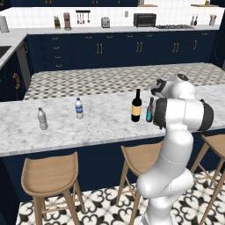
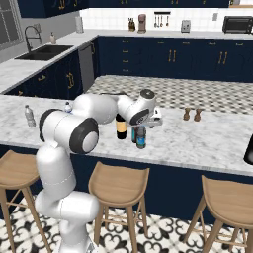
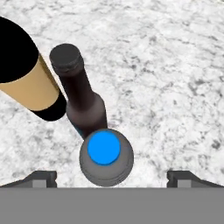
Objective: Move the plastic bottles in the middle to the plastics group, and the glass bottles in the middle to the glass group.
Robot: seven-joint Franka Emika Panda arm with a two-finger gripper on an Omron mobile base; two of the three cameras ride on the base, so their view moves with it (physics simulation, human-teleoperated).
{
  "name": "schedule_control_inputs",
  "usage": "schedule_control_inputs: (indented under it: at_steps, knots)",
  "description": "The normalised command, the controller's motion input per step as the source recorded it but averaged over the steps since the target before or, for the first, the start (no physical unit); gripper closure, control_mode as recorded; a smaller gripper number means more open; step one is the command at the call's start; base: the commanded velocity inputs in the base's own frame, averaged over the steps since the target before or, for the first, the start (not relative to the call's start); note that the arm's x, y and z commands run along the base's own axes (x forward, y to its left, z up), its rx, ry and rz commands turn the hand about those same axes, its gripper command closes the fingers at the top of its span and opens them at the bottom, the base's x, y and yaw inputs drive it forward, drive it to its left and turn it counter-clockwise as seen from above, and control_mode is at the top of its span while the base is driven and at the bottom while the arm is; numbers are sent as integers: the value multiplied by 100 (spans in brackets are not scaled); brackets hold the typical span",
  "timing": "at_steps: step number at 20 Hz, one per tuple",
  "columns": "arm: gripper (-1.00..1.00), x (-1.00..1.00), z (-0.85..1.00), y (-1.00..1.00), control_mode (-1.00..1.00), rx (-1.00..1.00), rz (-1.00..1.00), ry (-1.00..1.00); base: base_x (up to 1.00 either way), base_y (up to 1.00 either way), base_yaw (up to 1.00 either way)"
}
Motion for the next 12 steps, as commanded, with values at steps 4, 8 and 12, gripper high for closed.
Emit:
schedule_control_inputs:
  at_steps: [4,8,12]
  knots:
    - [-100,3,-14,0,-100,8,0,0,0,0,0]
    - [-100,17,-17,0,-100,4,0,0,0,0,0]
    - [-100,14,-10,8,-100,0,0,0,0,0,0]
